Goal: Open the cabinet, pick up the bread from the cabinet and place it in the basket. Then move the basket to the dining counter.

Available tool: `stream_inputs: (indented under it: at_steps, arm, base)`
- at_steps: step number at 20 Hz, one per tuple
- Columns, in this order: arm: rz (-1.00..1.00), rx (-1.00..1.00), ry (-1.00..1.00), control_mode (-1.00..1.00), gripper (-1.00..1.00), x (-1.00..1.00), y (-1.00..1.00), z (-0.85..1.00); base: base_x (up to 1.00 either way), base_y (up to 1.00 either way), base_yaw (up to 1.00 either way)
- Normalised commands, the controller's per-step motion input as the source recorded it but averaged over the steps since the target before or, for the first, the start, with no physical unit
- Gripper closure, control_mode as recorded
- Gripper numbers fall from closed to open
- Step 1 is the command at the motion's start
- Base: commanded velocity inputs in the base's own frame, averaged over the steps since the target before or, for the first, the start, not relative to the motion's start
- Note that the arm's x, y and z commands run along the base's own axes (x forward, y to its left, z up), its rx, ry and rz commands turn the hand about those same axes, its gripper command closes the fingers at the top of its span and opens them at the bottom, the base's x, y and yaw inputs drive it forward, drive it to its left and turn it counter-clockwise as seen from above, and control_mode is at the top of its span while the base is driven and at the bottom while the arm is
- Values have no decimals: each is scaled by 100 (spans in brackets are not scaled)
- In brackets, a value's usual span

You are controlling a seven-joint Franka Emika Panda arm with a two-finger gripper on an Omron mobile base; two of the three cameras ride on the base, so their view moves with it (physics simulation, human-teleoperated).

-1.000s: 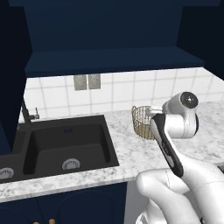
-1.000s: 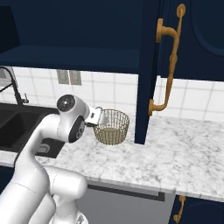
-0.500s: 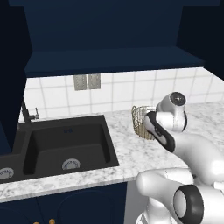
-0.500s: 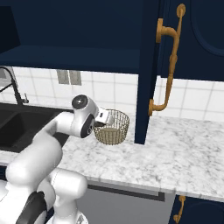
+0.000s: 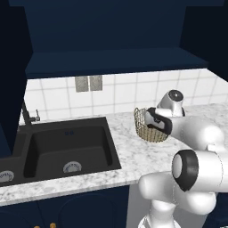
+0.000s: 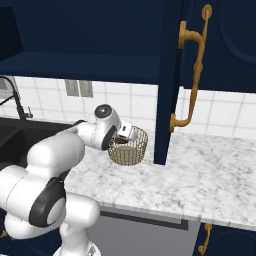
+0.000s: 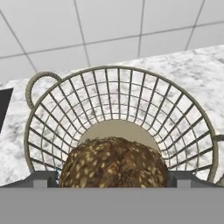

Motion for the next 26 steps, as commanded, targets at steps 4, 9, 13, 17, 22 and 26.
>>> stream_inputs:
  at_steps: [4,9,13,17,22,26]
  arm:
    - [0,2,15,-100,100,19,-26,-16]
    - [0,0,6,-100,100,0,-1,-31]
    - [0,0,0,-100,100,11,12,-16]
    - [0,0,0,-100,100,34,11,-13]
    - [1,0,0,-100,100,38,4,-6]
    - [2,0,0,-100,100,20,0,-4]
  base:
    - [0,0,0]
    - [0,0,0]
    - [0,0,0]
    - [0,0,0]
    - [0,0,0]
    - [0,0,0]
